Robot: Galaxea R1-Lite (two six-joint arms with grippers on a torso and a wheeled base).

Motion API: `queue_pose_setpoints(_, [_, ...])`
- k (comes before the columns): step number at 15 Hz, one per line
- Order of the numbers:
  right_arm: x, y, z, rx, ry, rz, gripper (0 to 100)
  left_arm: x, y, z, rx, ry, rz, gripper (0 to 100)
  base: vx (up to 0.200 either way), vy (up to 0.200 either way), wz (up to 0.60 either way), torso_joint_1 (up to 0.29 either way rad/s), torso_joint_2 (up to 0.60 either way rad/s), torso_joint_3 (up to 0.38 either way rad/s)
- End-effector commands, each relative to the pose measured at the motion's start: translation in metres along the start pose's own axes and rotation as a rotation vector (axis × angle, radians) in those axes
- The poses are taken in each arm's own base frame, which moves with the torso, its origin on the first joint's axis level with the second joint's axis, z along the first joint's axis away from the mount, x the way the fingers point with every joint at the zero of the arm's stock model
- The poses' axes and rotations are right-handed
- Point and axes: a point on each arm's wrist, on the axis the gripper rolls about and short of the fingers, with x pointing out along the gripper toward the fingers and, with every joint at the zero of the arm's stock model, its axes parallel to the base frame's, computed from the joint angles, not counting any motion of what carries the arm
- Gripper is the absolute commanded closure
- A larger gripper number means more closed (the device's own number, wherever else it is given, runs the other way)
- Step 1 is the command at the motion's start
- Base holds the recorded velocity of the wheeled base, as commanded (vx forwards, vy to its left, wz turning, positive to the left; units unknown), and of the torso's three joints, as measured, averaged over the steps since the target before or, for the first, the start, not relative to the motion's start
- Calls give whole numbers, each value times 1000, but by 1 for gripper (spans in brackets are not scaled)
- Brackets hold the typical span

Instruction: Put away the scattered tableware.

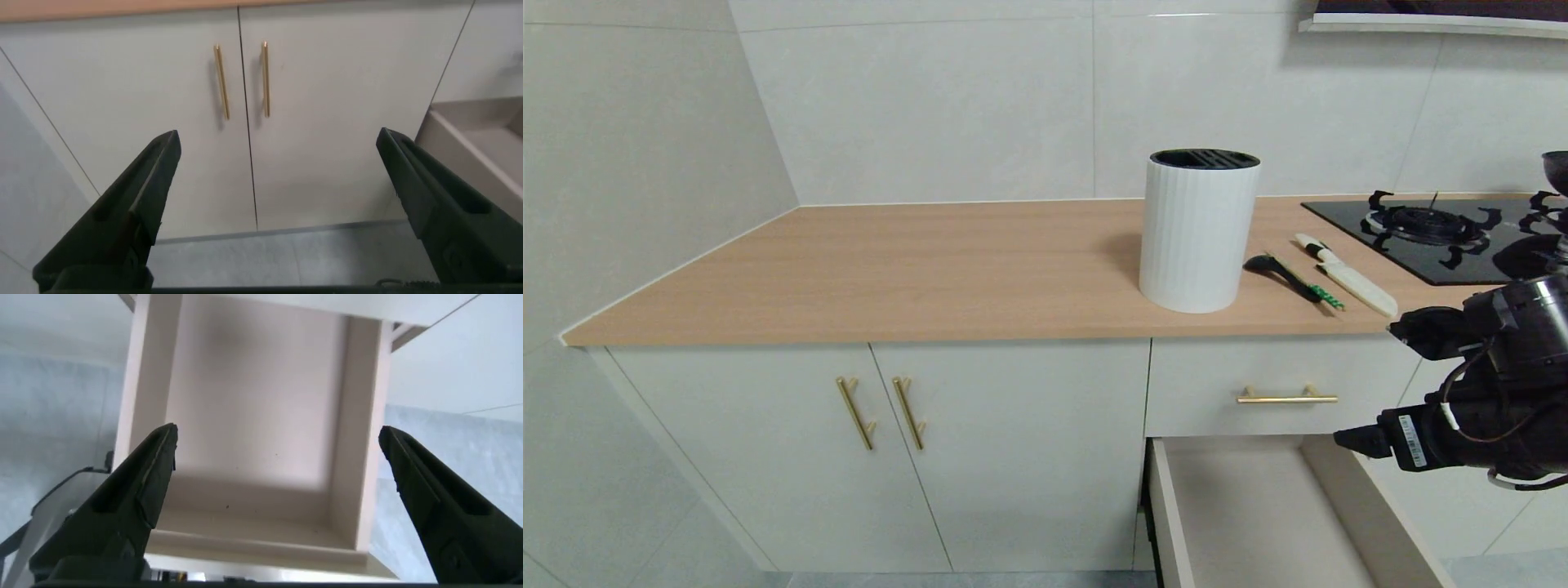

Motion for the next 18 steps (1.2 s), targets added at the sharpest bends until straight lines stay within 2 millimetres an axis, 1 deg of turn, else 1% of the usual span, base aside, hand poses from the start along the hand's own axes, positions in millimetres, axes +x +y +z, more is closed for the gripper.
queue_pose_setpoints(1, [-5, -1, 1, -4, -19, 2, 0, 0, 0, 0, 0, 1, 0, 0, 0, 0, 0, 139, -334, -183])
queue_pose_setpoints(2, [-7, -1, 2, -10, -28, 2, 0, 0, 0, 0, 0, 1, 0, 0, 0, 0, 0, 76, -178, -119])
queue_pose_setpoints(3, [-16, -2, 7, -36, -69, 1, 0, 0, 0, 0, 0, 1, 0, 0, 0, 0, 0, 51, -105, -66])
queue_pose_setpoints(4, [-24, -3, 18, -48, -126, 11, 0, 0, 0, 0, 0, 1, 0, 0, 0, 0, 0, 32, -61, -32])
queue_pose_setpoints(7, [-26, -7, 56, -25, -223, -5, 0, 0, 0, 0, 0, 1, 0, 0, 0, 0, 0, 0, 0, 0])
queue_pose_setpoints(8, [-26, -7, 62, -20, -234, -8, 0, 0, 0, 0, 0, 1, 0, 0, 0, 0, 0, 0, 0, 0])
queue_pose_setpoints(10, [-19, -6, 74, -16, -244, -15, 0, 0, 0, 0, 0, 1, 0, 0, 0, 0, 0, 0, 0, 0])
queue_pose_setpoints(11, [-9, -5, 89, 2, -259, -47, 0, 0, 0, 0, 0, 1, 0, 0, 0, 0, 0, 0, 0, 0])
queue_pose_setpoints(12, [-6, -5, 93, 10, -259, -54, 0, 0, 0, 0, 0, 1, 0, 0, 0, 0, 0, 0, 0, 0])
queue_pose_setpoints(13, [11, -4, 103, 55, -249, -67, 0, 0, 0, 0, 0, 1, 0, 0, 0, 0, 0, 0, 0, 0])
queue_pose_setpoints(14, [24, -12, 107, 84, -237, -89, 0, 0, 0, 0, 0, 1, 0, 0, 0, 0, 0, 0, 0, 0])
queue_pose_setpoints(16, [55, -31, 108, 122, -197, -130, 0, 0, 0, 0, 0, 1, 0, 0, 0, 0, 0, 0, 0, 0])
queue_pose_setpoints(17, [60, -34, 107, 126, -193, -138, 0, 0, 0, 0, 0, 1, 0, 0, 0, 0, 0, 0, 0, 0])
queue_pose_setpoints(18, [65, -40, 107, 135, -199, -146, 0, 0, 0, 0, 0, 1, 0, 0, 0, 0, 0, 0, 0, 0])
